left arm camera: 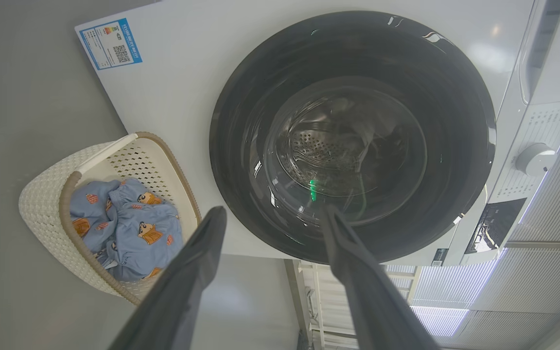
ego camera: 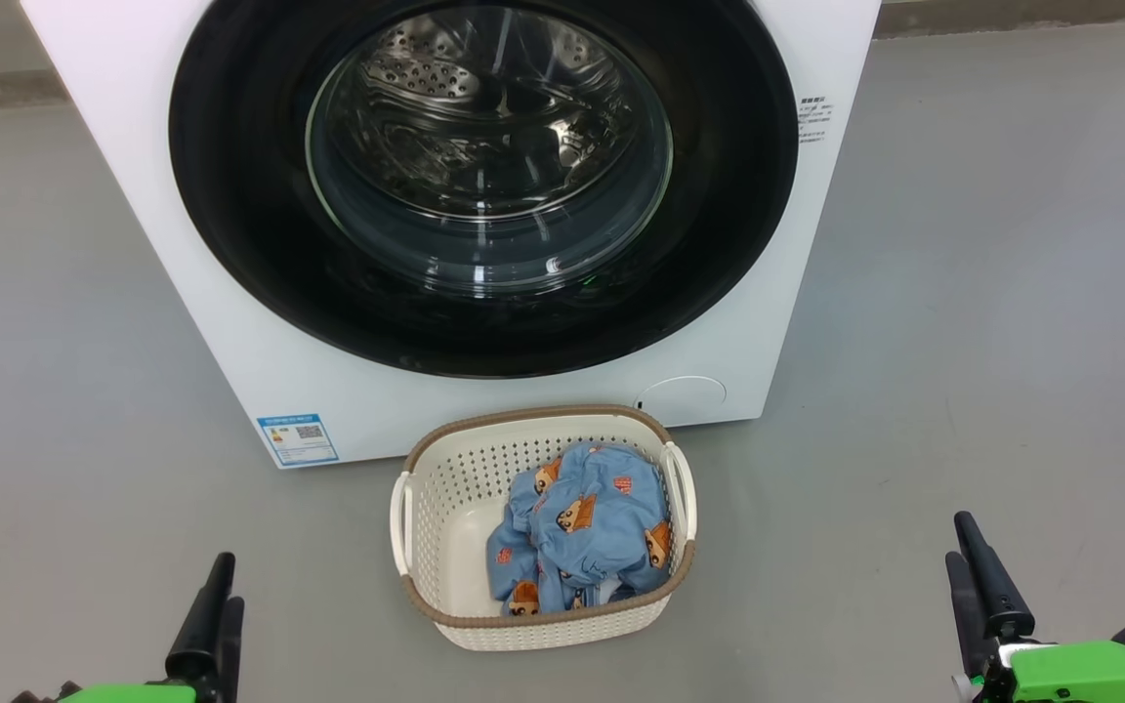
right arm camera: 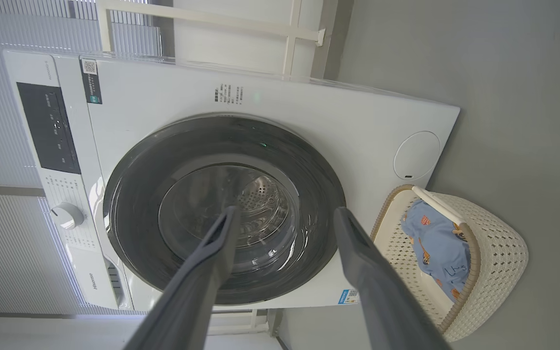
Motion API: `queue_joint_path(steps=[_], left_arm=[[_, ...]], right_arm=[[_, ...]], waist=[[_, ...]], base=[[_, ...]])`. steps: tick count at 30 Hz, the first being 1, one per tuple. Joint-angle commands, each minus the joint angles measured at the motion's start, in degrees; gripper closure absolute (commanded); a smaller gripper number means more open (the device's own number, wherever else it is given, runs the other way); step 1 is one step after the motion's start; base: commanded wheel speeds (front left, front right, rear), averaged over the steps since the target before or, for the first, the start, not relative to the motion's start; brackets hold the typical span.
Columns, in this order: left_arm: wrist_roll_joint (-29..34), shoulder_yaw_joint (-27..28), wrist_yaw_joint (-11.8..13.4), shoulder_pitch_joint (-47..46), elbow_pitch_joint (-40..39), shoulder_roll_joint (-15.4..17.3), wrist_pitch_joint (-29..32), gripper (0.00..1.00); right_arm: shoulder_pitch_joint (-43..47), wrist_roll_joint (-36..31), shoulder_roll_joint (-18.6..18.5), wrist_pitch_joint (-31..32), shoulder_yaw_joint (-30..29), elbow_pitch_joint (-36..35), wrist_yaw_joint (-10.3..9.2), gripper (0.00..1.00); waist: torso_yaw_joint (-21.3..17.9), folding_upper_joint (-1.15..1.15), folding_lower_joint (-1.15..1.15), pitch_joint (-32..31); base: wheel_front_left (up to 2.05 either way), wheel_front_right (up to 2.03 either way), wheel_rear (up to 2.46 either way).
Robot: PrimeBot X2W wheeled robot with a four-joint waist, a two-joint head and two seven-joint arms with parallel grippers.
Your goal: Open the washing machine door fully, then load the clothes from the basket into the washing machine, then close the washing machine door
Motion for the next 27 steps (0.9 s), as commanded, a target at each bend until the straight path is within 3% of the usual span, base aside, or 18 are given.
queue_joint_path(steps=[1,27], left_arm=[[1.46,0.29,-0.09,-2.77,-1.96,1.25,-0.57,0.0],[18.56,-2.32,-0.13,-3.67,-4.77,4.26,-4.96,0.0]], right_arm=[[-2.47,-1.73,-0.57,-0.7,0.54,-1.82,-0.01,0.0],[-3.55,-26.69,-0.93,-5.06,2.37,-5.05,-0.02,0.0]], waist=[[-0.02,0.0,-0.01,0.03],[-0.23,0.0,-0.01,0.58]], base=[[0.0,0.0,0.0],[0.0,0.0,0.0]])
